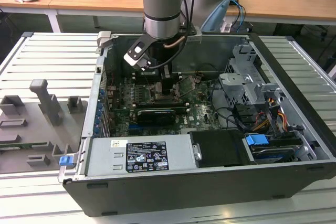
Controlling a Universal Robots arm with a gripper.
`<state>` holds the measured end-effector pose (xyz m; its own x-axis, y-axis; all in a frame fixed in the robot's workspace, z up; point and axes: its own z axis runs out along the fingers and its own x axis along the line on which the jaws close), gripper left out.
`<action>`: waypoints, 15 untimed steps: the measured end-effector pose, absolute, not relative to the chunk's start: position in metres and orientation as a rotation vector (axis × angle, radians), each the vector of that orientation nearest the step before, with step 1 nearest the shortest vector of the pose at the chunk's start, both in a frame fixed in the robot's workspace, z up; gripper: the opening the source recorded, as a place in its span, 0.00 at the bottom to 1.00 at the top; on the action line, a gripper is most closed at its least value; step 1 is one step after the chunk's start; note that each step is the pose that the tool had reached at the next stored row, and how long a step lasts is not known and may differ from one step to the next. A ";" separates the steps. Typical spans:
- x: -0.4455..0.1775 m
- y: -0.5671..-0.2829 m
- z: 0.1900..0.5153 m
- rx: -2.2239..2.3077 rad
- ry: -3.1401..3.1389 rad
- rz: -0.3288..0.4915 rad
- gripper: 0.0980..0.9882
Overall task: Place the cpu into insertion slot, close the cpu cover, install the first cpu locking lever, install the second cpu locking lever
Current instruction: 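Place the cpu into insertion slot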
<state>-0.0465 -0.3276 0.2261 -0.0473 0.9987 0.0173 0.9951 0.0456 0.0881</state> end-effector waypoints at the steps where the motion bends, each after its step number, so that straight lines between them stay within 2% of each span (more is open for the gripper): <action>1: -0.047 -0.327 0.224 2.136 2.234 0.117 0.48; 15: -0.047 -0.323 0.207 2.174 2.190 0.109 0.48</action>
